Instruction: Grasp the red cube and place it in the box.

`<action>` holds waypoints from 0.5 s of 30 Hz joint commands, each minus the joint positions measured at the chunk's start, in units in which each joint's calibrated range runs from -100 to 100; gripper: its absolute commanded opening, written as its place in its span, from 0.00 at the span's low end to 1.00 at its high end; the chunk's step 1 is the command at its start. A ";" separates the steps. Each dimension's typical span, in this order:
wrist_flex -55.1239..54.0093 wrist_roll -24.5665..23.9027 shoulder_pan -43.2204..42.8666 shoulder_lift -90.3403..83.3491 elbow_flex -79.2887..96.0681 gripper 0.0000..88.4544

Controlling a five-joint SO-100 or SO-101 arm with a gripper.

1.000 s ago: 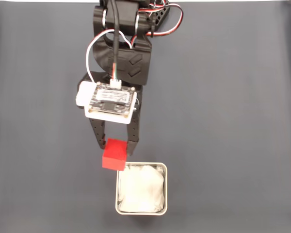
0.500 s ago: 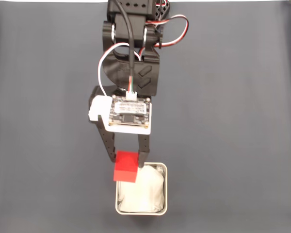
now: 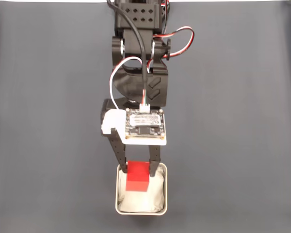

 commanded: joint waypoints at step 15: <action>-4.47 0.63 -1.19 2.23 -2.42 0.13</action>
